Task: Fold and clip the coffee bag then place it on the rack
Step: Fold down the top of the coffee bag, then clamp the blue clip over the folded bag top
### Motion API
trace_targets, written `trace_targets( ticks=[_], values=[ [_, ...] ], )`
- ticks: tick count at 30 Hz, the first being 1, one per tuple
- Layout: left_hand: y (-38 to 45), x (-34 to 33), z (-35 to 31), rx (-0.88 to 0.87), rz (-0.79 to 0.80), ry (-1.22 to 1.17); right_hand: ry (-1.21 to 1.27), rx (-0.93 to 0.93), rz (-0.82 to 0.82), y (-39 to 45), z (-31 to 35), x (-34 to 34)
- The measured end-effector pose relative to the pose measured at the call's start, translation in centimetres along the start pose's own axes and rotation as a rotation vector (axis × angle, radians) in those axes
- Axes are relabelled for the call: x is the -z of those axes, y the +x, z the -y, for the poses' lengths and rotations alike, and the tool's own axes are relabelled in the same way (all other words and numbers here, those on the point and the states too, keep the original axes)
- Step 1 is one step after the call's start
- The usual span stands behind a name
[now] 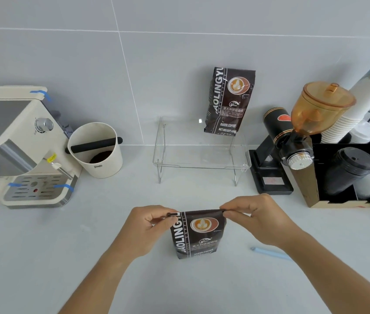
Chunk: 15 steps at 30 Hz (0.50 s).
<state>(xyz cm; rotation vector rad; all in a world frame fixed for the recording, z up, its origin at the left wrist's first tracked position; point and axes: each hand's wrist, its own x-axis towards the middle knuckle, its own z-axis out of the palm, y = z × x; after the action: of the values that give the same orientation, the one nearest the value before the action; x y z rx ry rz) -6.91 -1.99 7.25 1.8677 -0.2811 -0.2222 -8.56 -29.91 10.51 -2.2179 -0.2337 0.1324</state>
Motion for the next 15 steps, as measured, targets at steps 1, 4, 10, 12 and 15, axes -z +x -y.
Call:
trace_targets(
  ticks=[1,4,10,12,15],
  values=[
    [0.1,-0.1,0.1,0.001,-0.004,-0.006,0.039,-0.035,-0.029,-0.2,-0.4,0.3],
    [0.1,-0.2,0.4,0.004,-0.009,-0.018,0.068,-0.168,-0.103,-1.1,-2.6,1.3],
    [0.1,-0.9,0.7,0.004,-0.061,-0.053,-0.229,-0.476,-0.127,-3.8,-10.0,2.5],
    [0.1,-1.2,0.7,0.002,-0.082,-0.051,-0.288,-0.618,-0.137,-4.5,-12.3,2.4],
    [0.0,-1.3,0.8,0.007,-0.102,-0.082,-0.435,-0.731,-0.080,-5.4,-14.9,2.2]
  ],
)
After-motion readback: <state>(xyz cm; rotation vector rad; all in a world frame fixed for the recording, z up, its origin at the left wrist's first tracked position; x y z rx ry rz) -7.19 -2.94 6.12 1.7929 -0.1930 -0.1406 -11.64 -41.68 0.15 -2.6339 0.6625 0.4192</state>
